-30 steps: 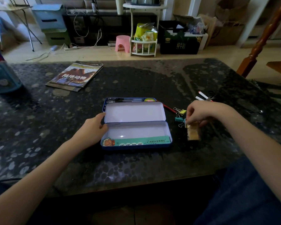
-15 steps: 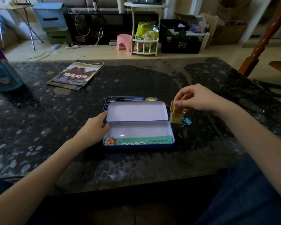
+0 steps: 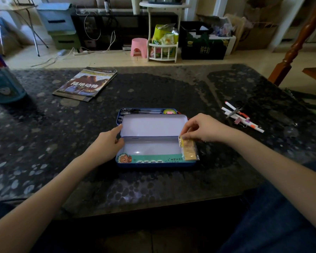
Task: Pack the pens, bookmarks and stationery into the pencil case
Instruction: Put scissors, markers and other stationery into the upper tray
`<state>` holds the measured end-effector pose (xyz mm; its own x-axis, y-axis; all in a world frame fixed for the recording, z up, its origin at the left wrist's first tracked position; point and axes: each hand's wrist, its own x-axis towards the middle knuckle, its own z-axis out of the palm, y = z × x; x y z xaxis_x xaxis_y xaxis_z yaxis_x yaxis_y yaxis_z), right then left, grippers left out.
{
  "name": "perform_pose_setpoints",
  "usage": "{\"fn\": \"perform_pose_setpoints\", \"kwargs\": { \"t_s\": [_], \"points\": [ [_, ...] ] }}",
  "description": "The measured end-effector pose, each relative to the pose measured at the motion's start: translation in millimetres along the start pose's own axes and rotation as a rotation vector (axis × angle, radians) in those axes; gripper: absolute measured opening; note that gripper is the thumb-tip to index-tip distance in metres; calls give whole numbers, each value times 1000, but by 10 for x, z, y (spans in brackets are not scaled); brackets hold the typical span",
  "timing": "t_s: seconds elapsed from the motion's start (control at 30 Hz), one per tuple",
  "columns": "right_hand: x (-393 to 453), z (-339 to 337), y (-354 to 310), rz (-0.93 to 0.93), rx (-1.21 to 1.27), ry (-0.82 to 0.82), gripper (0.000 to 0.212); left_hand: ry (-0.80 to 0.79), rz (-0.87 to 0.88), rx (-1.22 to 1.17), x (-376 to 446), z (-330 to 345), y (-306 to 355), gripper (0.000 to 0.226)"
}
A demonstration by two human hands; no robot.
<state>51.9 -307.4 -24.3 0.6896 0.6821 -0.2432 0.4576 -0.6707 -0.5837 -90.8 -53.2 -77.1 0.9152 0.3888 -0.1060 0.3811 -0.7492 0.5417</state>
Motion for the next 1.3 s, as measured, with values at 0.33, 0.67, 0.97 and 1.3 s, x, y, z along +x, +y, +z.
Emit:
{"fn": "perform_pose_setpoints", "kwargs": {
  "t_s": [0.33,0.67,0.97,1.3],
  "points": [
    [25,-132,58,19,80,31,9,21,18,26,-28,2,11,50],
    [106,-291,401,227,-125,53,11,14,16,37,-44,2,65,52],
    [297,-489,749,306,-611,511,40,23,21,23,-45,36,61,54],
    [359,-465,1155,279,-1069,331,32,34,14,26,-7,69,23,55]
  ]
}}
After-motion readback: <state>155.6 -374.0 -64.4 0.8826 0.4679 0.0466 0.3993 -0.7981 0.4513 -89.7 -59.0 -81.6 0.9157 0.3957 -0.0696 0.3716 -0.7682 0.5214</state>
